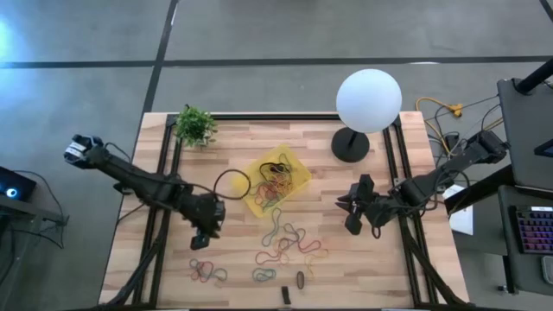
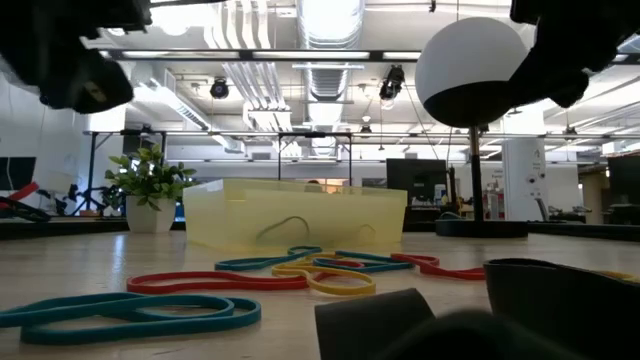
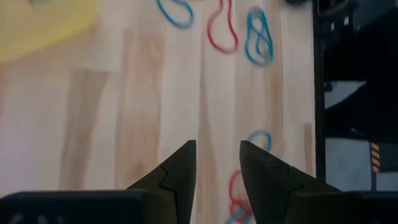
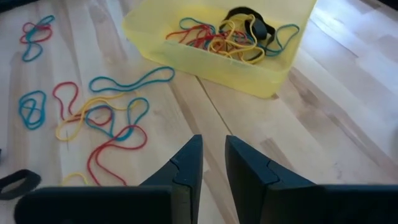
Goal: Pick and place rubber bands into bin
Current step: Put the red rubber band into the yellow bin
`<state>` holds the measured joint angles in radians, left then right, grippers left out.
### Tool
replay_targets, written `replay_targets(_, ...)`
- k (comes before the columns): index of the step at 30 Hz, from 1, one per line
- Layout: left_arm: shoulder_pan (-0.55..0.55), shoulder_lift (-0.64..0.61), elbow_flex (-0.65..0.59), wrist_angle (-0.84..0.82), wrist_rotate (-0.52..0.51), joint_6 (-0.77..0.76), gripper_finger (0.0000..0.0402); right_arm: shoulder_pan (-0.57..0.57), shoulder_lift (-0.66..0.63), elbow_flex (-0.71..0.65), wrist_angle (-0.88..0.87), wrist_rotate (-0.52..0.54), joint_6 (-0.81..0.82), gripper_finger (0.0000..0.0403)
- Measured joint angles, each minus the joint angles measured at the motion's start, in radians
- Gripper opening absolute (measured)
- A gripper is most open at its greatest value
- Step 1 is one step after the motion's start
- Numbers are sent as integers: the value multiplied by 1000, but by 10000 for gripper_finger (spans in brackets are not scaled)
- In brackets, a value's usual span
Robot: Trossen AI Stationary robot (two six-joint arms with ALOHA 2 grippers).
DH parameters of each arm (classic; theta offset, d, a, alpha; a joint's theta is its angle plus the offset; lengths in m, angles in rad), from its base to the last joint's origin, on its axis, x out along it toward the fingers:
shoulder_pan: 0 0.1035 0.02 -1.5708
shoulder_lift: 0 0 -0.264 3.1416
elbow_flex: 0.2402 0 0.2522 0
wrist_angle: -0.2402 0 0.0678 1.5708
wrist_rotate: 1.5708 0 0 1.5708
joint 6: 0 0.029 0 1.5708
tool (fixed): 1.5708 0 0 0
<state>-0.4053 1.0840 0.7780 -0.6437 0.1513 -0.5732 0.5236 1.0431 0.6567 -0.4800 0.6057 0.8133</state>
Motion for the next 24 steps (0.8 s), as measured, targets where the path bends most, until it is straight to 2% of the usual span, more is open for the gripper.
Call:
replay_targets(11, -194, 104, 0, 7, 1, -146, 107, 0, 0, -24, 0, 0, 24, 59)
replay_targets(16, -242, 169, 3, 7, 1, -206, 107, 0, 0, -25, 0, 0, 13, 57)
replay_targets(24, -308, 288, 8, 86, 1, -209, 107, 0, 0, -25, 1, 0, 7, 57)
